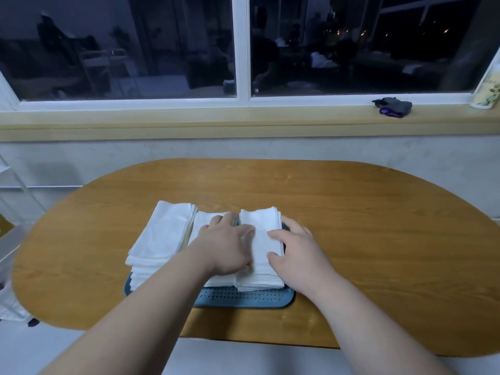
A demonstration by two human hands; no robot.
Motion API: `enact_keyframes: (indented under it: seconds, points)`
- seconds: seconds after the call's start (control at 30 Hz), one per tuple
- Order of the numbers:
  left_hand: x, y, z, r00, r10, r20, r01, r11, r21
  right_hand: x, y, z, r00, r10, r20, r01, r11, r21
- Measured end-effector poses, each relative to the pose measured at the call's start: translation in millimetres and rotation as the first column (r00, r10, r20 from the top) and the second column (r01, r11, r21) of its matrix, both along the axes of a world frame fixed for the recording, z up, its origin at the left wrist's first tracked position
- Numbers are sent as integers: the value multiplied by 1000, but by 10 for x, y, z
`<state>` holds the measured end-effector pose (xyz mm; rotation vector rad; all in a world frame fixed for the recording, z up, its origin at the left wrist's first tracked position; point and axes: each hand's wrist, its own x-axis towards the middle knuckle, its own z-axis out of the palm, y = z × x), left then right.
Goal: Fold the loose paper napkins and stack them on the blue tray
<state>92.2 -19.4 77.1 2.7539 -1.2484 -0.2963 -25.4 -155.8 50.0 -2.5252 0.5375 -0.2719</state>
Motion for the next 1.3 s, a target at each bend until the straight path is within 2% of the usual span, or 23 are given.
enact_keyframes:
  seconds: [0.13, 0.23, 0.37, 0.43, 0.53, 0.77, 1.3]
  points:
    - [129, 208, 11, 1000, 8, 8, -7, 992, -122, 132, 86, 105, 994, 107, -2, -107, 991, -83]
    - [380, 465, 27, 993, 75, 96, -57, 984, -171, 275, 187, 117, 976, 168, -136, -186, 973, -133]
    - [671, 824, -11, 955, 253, 152, -254, 967, -17, 359, 286, 17, 939, 141, -313, -219, 949, -228]
    - [726, 935, -121, 953, 296, 61, -301, 950, 84, 357, 303, -17, 930, 125, -346, -205, 957, -205]
    - [699, 947, -297, 955, 293, -51, -289, 954, 77, 348, 301, -45, 930, 114, -349, -185, 966, -178]
    - [418, 574, -357, 953, 299, -38, -299, 954, 17, 346, -19, -105, 923, 61, -380, -177, 944, -279]
    - [1047, -1016, -485, 979, 202, 28, -201, 979, -11, 821, -1505, -166, 927, -46, -372, -98, 929, -358]
